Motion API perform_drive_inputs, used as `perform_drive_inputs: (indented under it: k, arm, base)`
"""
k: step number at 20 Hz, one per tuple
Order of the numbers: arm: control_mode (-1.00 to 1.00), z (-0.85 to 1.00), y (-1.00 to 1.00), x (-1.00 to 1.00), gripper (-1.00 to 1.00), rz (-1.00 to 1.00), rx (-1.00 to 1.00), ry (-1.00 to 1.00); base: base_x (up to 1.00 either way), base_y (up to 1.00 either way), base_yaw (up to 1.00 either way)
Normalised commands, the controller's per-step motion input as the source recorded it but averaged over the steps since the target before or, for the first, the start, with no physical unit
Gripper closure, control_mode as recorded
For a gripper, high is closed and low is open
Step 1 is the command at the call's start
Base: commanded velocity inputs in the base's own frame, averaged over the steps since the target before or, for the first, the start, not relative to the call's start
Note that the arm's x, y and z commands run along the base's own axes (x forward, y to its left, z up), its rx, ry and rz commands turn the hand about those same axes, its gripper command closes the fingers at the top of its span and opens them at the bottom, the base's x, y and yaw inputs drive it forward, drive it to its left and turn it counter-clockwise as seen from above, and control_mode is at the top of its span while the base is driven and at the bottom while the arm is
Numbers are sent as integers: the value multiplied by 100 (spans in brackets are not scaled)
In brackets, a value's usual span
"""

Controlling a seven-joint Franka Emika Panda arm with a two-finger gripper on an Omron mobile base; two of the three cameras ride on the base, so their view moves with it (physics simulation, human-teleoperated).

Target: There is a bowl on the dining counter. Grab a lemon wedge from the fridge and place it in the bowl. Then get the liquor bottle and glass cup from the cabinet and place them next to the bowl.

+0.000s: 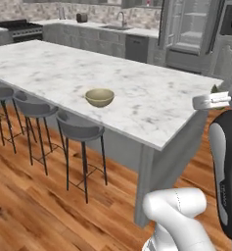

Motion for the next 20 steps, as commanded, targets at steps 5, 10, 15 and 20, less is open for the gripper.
perform_drive_inputs:
  k: [5,10,15,20]
  arm:
    - [100,0,0,0,100,0,0,0]
    - [100,0,0,0,100,0,0,0]
    - [100,0,0,0,100,0,0,0]
    - [100,0,0,0,100,0,0,0]
  base:
    - [3,89,-40]
    - [33,82,-43]
    - [43,68,-47]
    - [30,77,-45]
